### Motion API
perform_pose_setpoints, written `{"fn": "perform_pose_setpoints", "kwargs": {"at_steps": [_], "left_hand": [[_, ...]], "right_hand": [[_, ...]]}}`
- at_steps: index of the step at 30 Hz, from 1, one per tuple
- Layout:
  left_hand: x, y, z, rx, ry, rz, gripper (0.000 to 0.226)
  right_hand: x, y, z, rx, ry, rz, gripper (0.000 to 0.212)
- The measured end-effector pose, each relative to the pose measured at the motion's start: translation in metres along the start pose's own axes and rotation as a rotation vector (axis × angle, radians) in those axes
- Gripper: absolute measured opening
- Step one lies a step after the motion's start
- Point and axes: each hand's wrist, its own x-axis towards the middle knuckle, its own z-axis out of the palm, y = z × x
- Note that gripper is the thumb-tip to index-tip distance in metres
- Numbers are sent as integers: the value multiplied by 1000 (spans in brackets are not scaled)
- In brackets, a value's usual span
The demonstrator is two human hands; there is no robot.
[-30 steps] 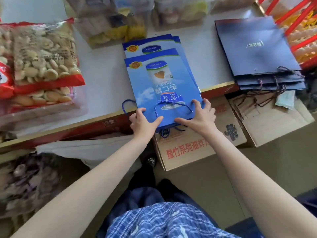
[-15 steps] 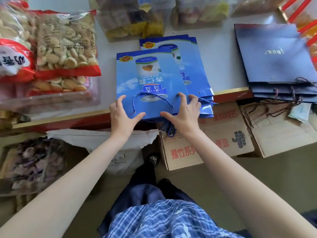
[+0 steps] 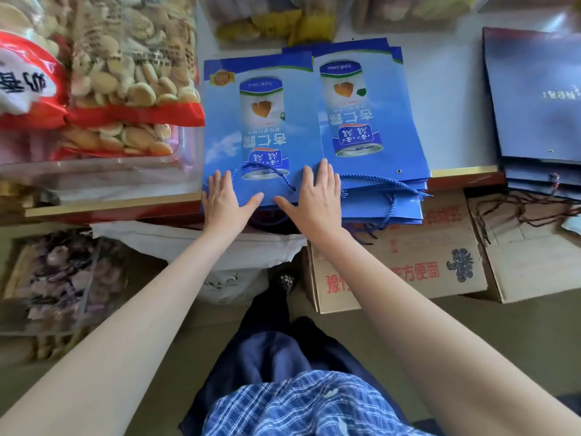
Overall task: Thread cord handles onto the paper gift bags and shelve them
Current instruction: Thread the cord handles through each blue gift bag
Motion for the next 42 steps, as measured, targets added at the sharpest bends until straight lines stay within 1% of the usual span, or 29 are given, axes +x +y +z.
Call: {"fn": "perform_pose_setpoints", "kwargs": {"at_steps": [5, 8, 9, 10, 12, 13, 14, 15, 16, 18, 20, 22, 23, 24, 25, 27, 28, 30, 33, 36, 39, 41, 42], "left_hand": [[7, -6, -1, 118, -45, 38, 86], [11, -7, -1, 141, -49, 55, 85], [11, -8, -2, 106, -29, 91, 80], [10, -10, -4, 35, 9, 152, 69], [3, -18, -10, -124, 68, 308, 37], [-4, -23, -13, -150, 66, 376, 24], [-12, -29, -15, -141, 45, 428, 17], [-19, -36, -18, -116, 11, 462, 20], [-26, -42, -20, -82, -15, 495, 28], [-34, -49, -23, -36, -17, 525, 40], [-32, -45, -29, -52, 16, 446, 35], [-24, -34, -33, -91, 65, 346, 23], [-20, -29, -32, -62, 67, 330, 16], [-19, -25, -30, -3, 59, 341, 14], [-18, -24, -26, 59, 47, 354, 22], [-20, -24, -19, 113, 64, 341, 35], [-20, -24, -17, 105, 98, 334, 36], [-18, -24, -17, 98, 149, 320, 32], [-10, -23, -23, 112, 142, 294, 29], [-8, -20, -24, 202, 86, 348, 33], [-12, -15, -18, 307, -5, 438, 46], [-13, -6, -18, 251, -23, 450, 47], [-12, 0, -19, 210, -34, 465, 45]], "right_hand": [[2, 0, 10, -32, -3, 9, 81], [6, 2, 10, -35, -40, -15, 78], [6, 5, 6, -17, -65, -46, 74], [7, 10, 2, 10, -97, -97, 68], [6, 21, -8, 45, -194, -213, 56], [6, 27, -13, 60, -242, -259, 52], [6, 31, -18, 94, -281, -285, 47], [8, 33, -22, 155, -309, -291, 41], [10, 35, -26, 236, -327, -280, 34], [15, 35, -33, 395, -317, -224, 23], [16, 34, -32, 439, -242, -177, 17], [14, 31, -24, 381, -177, -171, 14], [12, 30, -20, 340, -150, -180, 14], [11, 29, -15, 301, -121, -190, 14], [8, 28, -11, 269, -91, -200, 18], [5, 27, -7, 228, -55, -206, 35], [4, 27, -6, 217, -50, -204, 42], [4, 27, -5, 183, -57, -203, 47], [5, 25, -1, 124, -36, -200, 49], [6, 23, 4, 114, -20, -194, 49], [5, 28, -4, 234, -31, -203, 47], [3, 38, -17, 347, -7, -177, 41], [1, 46, -24, 395, 34, -135, 37]]}}
